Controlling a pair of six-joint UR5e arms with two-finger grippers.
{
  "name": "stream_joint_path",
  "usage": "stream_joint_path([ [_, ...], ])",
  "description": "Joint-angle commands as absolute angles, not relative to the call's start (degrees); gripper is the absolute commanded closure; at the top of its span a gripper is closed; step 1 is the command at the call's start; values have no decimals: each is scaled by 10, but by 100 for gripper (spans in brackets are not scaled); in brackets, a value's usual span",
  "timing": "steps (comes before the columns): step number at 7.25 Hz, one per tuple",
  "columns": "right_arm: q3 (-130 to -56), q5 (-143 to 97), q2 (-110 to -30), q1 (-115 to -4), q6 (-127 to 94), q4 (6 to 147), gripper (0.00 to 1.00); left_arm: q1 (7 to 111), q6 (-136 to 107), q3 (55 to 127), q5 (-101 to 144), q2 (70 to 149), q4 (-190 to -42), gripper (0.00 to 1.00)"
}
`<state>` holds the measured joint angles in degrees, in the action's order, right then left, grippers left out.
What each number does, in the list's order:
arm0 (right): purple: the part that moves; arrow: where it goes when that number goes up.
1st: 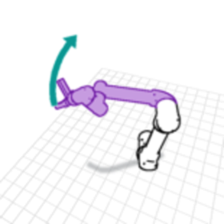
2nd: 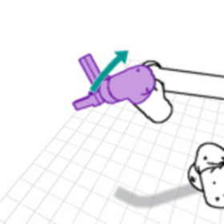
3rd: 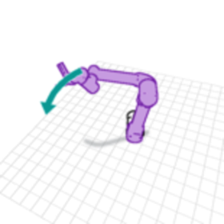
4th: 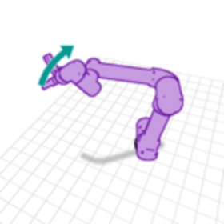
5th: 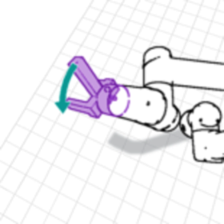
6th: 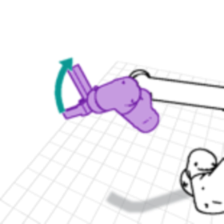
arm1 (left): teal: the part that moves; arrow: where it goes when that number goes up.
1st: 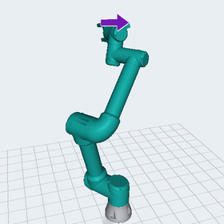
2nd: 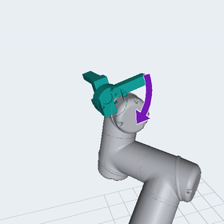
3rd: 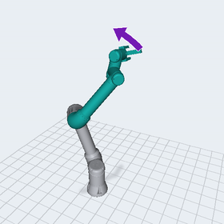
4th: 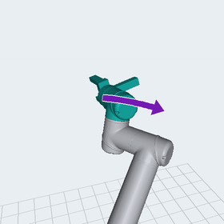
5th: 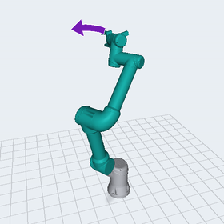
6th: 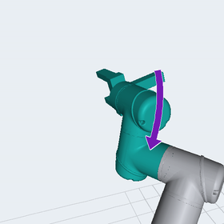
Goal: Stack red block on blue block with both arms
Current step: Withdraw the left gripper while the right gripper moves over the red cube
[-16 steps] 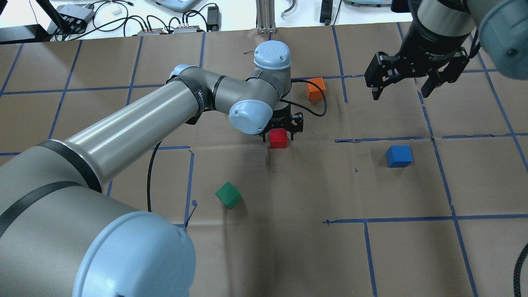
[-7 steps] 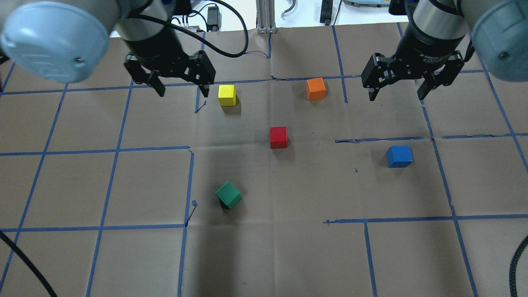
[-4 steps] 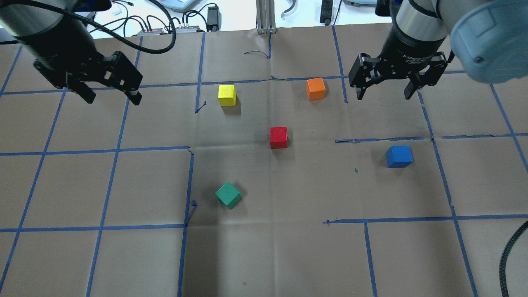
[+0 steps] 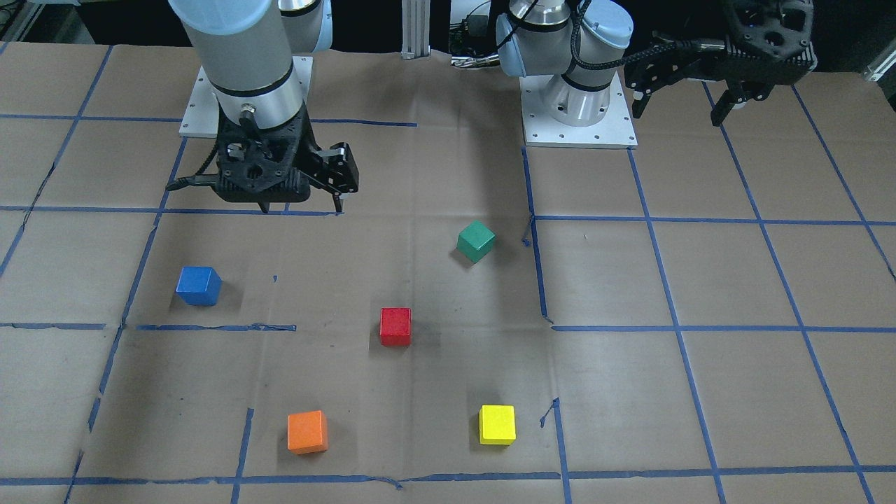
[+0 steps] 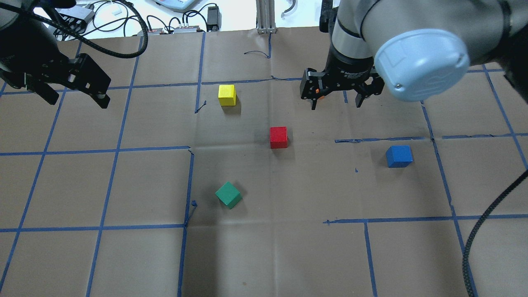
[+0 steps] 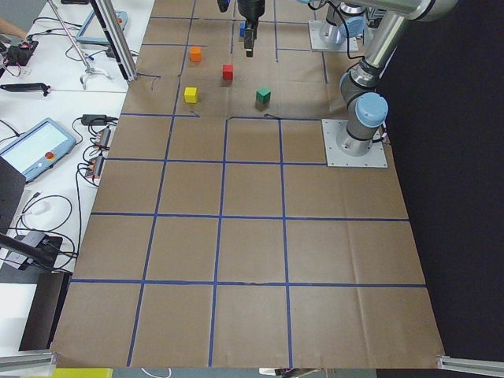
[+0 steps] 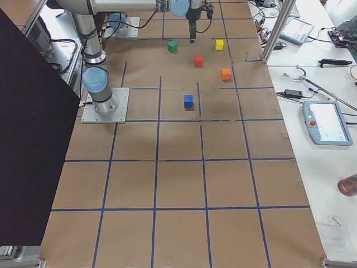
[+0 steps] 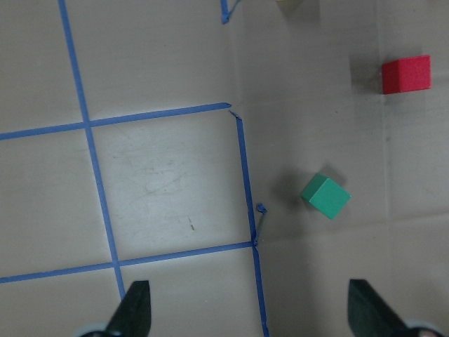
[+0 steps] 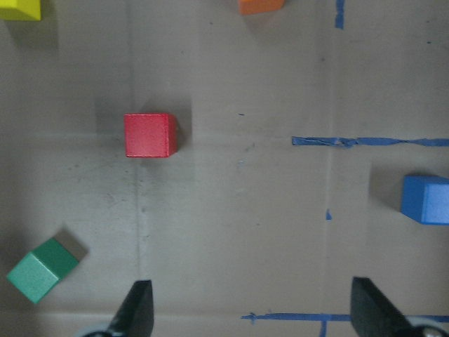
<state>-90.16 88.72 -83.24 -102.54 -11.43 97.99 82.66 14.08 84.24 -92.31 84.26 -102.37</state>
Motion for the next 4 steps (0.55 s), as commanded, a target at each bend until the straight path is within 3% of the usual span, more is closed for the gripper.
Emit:
stream_joint_path([
  [1, -887, 868, -793, -1061, -158, 1021, 0, 826, 134, 845, -925, 842, -1027, 0],
  [4, -785, 878, -675, -1126, -240, 1024, 0, 827, 106, 844, -920, 850, -1025, 0],
])
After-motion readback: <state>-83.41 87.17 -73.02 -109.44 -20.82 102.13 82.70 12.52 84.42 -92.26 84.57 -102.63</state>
